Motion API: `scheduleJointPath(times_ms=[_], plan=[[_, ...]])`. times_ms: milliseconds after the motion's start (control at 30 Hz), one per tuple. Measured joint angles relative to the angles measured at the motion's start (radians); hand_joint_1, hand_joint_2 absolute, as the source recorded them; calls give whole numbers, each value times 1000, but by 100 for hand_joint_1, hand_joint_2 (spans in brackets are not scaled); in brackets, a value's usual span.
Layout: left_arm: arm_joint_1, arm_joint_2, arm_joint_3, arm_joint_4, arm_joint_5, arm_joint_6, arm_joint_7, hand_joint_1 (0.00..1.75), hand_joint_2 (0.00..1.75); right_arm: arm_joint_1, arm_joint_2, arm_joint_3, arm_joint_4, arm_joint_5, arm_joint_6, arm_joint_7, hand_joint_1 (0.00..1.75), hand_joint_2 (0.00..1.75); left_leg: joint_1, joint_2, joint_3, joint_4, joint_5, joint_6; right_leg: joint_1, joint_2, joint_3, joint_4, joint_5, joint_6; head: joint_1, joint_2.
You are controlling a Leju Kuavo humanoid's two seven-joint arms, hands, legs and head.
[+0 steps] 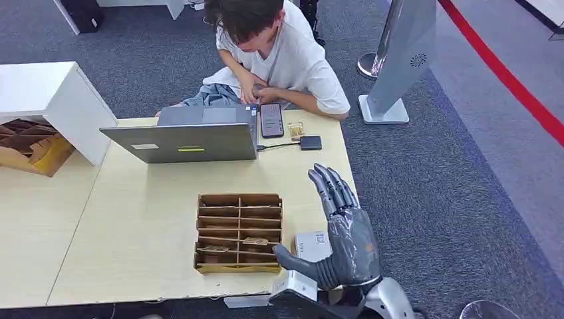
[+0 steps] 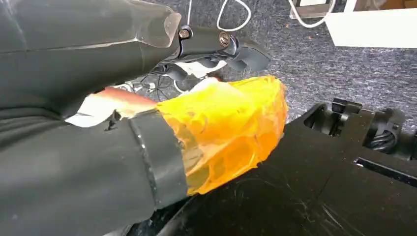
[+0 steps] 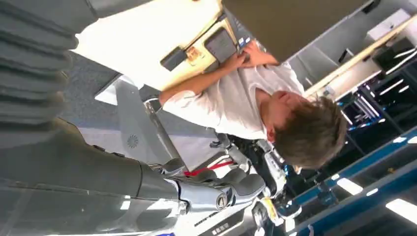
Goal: Pass the card to the sensor for recognition and then transmit it.
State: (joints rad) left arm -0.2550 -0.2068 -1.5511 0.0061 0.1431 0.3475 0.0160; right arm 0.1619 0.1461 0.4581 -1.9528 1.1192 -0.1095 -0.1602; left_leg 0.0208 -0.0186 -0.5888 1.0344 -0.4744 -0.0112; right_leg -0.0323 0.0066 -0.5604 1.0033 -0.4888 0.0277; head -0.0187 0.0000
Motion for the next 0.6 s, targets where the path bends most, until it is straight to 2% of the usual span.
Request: scheduleJointPath(times_ms=[600], plan=[[-10,0,0,-9,-23,-4,11,0,0,-27,-16,45,88,34,16,6,0,175,0,0,0,0,0,0,0,0,0,0,0,0,0,0]])
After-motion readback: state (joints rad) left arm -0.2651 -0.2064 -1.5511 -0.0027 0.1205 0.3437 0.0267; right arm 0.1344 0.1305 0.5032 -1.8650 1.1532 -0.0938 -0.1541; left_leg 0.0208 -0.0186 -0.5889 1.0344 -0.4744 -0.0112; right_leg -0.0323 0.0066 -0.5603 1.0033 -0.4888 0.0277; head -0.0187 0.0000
